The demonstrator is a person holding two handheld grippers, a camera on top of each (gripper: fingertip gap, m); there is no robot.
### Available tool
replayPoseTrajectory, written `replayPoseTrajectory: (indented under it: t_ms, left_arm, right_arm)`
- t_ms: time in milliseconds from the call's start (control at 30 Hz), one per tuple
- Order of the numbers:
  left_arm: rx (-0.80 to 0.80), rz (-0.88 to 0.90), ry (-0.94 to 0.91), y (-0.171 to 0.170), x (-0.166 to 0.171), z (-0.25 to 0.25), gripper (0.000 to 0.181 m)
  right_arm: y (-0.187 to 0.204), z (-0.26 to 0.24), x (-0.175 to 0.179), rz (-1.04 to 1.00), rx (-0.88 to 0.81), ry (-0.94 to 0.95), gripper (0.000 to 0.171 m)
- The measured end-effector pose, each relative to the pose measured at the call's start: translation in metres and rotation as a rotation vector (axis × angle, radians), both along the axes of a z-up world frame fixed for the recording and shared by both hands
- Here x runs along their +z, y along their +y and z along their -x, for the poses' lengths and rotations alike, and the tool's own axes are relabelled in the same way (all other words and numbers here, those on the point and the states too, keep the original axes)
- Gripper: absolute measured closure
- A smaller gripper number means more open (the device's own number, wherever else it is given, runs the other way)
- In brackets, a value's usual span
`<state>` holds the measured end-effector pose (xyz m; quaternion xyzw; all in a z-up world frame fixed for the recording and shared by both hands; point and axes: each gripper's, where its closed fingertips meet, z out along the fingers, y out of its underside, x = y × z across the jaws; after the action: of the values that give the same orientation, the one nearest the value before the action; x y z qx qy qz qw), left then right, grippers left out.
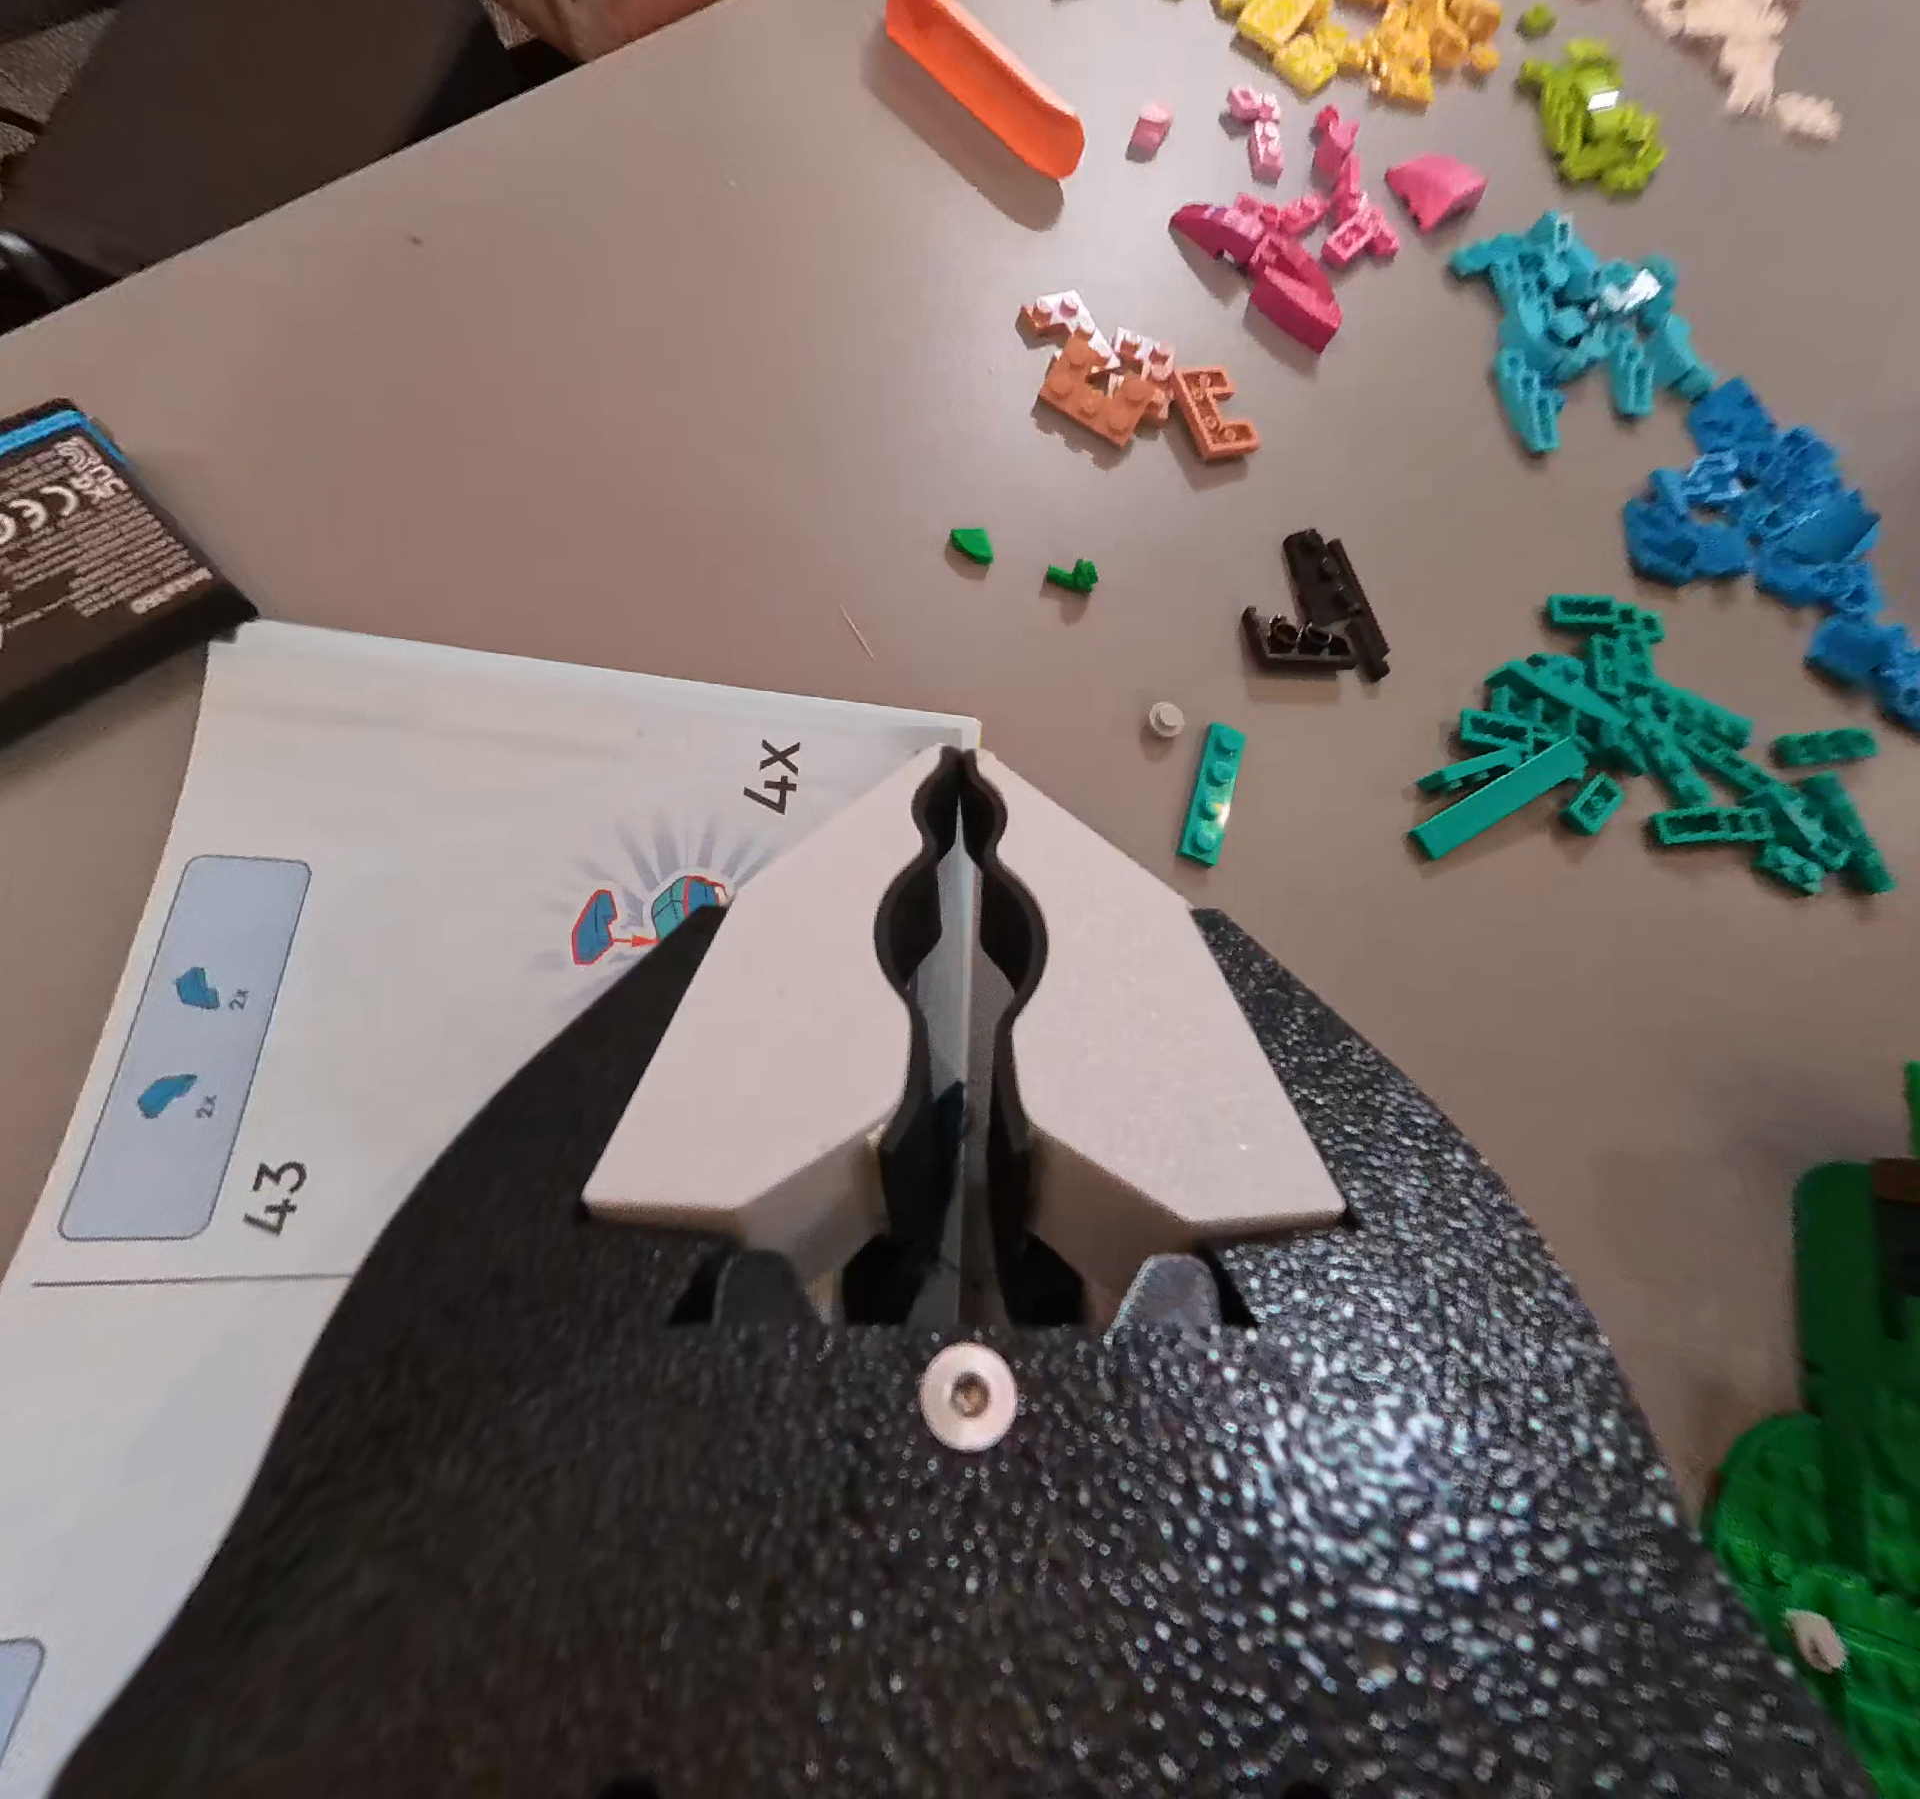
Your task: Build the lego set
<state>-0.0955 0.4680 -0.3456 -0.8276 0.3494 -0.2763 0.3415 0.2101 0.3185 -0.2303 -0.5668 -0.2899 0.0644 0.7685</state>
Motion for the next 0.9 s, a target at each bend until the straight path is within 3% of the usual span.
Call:
replayPoseTrajectory:
  t_ms: [33,100,467,900]
  left_arm:
    - [0.011,0.006,-0.019,0.001,0.002,0.001,0.181]
    - [0.031,0.001,-0.022,0.002,0.005,0.006,0.181]
    - [0.016,-0.195,0.368,0.001,-0.006,0.044,0.181]
    - [0.098,-0.085,0.630,-0.014,-0.007,0.095,0.181]
  right_arm:
    - [0.000,0.000,0.000,0.000,0.000,-0.001,0.151]
    - [0.000,0.000,0.000,0.001,0.000,-0.001,0.151]
    - [0.000,0.001,-0.001,0.007,0.001,-0.005,0.152]
    - [0.000,0.006,-0.005,0.009,0.003,-0.045,0.153]
